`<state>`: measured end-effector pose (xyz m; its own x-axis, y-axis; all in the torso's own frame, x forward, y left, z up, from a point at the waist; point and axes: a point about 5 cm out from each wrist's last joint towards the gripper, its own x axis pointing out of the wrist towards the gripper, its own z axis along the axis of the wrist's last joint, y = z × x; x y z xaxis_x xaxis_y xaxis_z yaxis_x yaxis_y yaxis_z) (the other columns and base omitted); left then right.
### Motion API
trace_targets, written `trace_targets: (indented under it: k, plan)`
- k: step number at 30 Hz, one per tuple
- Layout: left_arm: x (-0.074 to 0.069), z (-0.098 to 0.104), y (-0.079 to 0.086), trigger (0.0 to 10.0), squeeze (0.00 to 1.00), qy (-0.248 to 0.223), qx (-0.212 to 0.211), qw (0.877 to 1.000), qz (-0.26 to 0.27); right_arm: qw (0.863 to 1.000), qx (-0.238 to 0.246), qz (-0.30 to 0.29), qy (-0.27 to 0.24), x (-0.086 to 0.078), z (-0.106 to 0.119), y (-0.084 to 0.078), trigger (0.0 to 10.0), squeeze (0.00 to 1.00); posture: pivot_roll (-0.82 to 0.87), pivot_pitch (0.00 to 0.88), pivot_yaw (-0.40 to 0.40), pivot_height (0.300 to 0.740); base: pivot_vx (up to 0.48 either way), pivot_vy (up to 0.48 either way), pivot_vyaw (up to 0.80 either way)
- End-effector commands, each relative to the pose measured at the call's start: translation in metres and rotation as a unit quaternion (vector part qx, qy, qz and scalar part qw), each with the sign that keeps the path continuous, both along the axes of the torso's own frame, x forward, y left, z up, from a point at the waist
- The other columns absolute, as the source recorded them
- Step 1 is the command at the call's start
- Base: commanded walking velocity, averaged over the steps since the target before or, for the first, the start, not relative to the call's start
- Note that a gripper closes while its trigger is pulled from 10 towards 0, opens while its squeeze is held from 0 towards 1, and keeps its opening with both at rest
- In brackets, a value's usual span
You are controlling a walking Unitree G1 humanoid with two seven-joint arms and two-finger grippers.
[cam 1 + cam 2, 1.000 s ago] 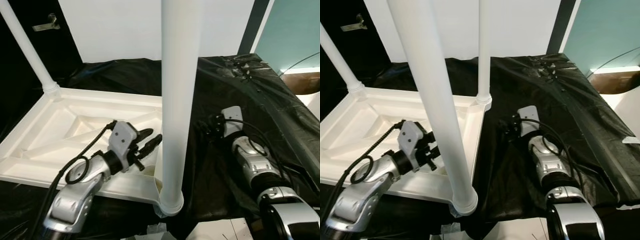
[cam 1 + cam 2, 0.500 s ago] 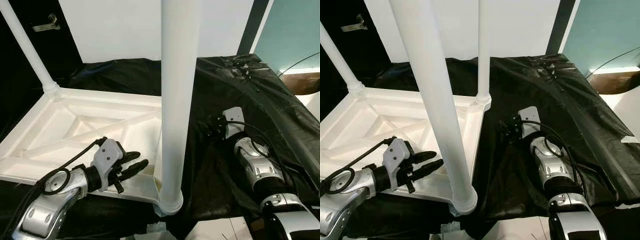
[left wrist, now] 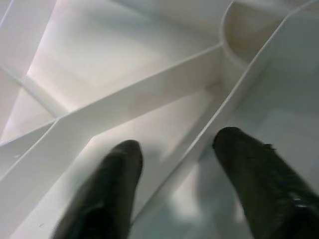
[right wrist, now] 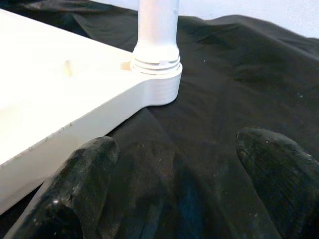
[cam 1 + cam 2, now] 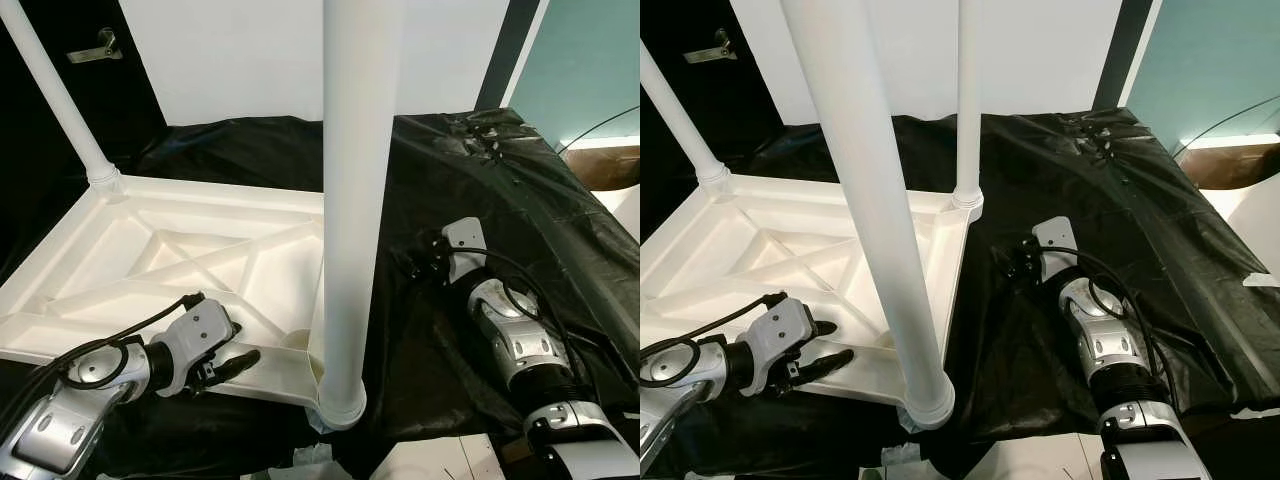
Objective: Building children table
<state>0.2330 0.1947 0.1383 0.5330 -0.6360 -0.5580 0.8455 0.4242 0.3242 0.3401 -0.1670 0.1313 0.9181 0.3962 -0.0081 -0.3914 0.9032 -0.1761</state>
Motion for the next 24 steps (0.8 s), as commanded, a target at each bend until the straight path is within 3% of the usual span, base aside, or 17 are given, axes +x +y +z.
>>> trace_targets:
  k: [1,2,3,10,14,21,22,23,24]
  plan:
    - [-0.002,0.000,0.003,10.0,0.58,0.019,0.013,1.000,-0.021,1.000,0.005,0.002,0.012,-0.004,-0.004,-0.001,10.0,0.00,0.08,0.041,0.006,0.740,0.000,0.000,0.00]
    - [-0.002,0.000,0.003,10.0,0.58,0.019,0.013,1.000,-0.021,1.000,0.005,0.002,0.012,-0.004,-0.004,-0.001,10.0,0.00,0.08,0.041,0.006,0.740,0.000,0.000,0.00]
    - [-0.002,0.001,0.005,10.0,0.00,0.020,0.017,1.000,-0.017,1.000,0.005,0.001,0.013,-0.005,-0.003,-0.002,10.0,0.00,0.08,0.041,0.006,0.740,0.000,0.000,0.00]
    - [0.000,-0.014,0.000,10.0,0.00,0.050,0.057,0.997,-0.019,1.000,0.002,0.014,0.004,-0.009,0.002,-0.001,10.0,0.00,0.08,0.047,0.006,0.740,0.000,0.000,0.00]
    - [0.002,-0.021,-0.009,10.0,0.00,0.073,0.055,0.996,-0.018,0.999,0.030,0.032,-0.020,-0.018,0.015,0.003,10.0,0.00,0.08,0.057,0.011,0.740,0.000,0.000,0.00]
    - [0.005,-0.023,-0.012,10.0,0.00,0.071,0.053,0.996,-0.026,0.998,0.044,0.028,-0.030,-0.027,0.017,0.002,10.0,0.00,0.07,0.064,0.015,0.740,0.000,0.000,0.00]
    - [0.007,-0.023,-0.013,4.5,0.00,0.071,0.050,0.996,-0.025,0.998,0.060,0.016,-0.030,-0.032,0.015,0.000,10.0,0.00,0.07,0.066,0.016,0.740,0.000,0.000,0.00]
    - [0.007,-0.023,-0.013,4.5,0.00,0.071,0.050,0.996,-0.025,0.998,0.060,0.016,-0.030,-0.032,0.015,0.000,10.0,0.00,0.07,0.066,0.016,0.740,0.000,0.000,0.00]
    - [0.007,-0.023,-0.015,0.0,0.00,0.077,0.043,0.996,-0.028,0.997,0.076,0.007,-0.031,-0.040,0.012,-0.002,10.0,0.00,0.06,0.071,0.021,0.740,0.000,0.000,0.00]
